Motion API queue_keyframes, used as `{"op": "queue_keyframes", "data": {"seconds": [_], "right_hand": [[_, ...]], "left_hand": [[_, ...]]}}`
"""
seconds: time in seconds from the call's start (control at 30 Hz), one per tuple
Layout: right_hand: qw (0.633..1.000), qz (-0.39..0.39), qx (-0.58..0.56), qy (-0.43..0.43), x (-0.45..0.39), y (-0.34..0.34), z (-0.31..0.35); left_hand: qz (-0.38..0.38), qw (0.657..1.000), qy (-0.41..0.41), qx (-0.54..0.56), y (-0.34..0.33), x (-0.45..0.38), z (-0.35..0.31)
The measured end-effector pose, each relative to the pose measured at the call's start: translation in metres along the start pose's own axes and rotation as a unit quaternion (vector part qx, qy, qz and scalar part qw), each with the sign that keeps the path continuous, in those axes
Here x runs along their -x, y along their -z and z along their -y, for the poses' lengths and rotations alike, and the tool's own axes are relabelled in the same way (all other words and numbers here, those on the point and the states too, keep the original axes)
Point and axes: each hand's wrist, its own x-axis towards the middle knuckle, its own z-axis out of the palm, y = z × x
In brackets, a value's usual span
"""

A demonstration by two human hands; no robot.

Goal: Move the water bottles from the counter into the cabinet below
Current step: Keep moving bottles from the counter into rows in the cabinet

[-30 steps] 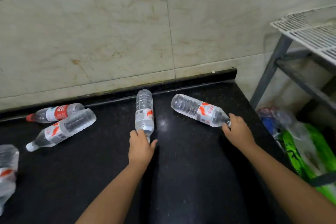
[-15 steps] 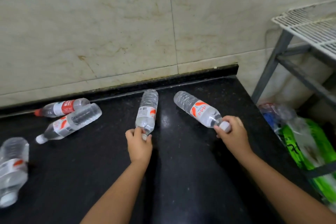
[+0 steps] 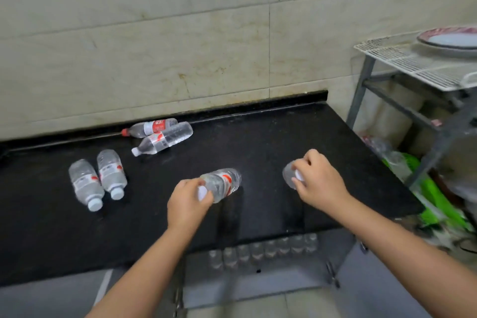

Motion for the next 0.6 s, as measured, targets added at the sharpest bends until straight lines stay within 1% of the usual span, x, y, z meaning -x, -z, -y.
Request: {"op": "queue_keyframes", "data": {"seconds": [0.1, 0.17, 0.23, 0.3, 0.4, 0.53, 0.6], "right_hand": [[0.996, 0.083, 0.035, -0.005, 0.045, 0.037, 0.042], [0.993, 0.116, 0.011, -0.019, 0.069, 0.056, 0.062], [0.985, 0.167, -0.016, -0.039, 0.094, 0.066, 0.076], [0.972, 0.227, -0.040, -0.048, 0.122, 0.067, 0.085], [0.951, 0.299, -0.065, -0.042, 0.164, 0.048, 0.096], [0.930, 0.352, -0.089, -0.059, 0.207, 0.004, 0.095], [0.919, 0.376, -0.088, -0.074, 0.220, -0.019, 0.088]], "left_hand": [[0.001, 0.998, -0.051, -0.022, 0.048, 0.051, 0.010], [0.016, 0.996, -0.077, -0.045, 0.070, 0.080, 0.014], [0.048, 0.989, -0.110, -0.083, 0.080, 0.105, 0.023], [0.096, 0.980, -0.134, -0.111, 0.077, 0.130, 0.036], [0.162, 0.970, -0.121, -0.137, 0.060, 0.164, 0.061], [0.236, 0.959, -0.071, -0.140, 0.022, 0.196, 0.088], [0.258, 0.956, -0.051, -0.133, -0.003, 0.205, 0.097]]}}
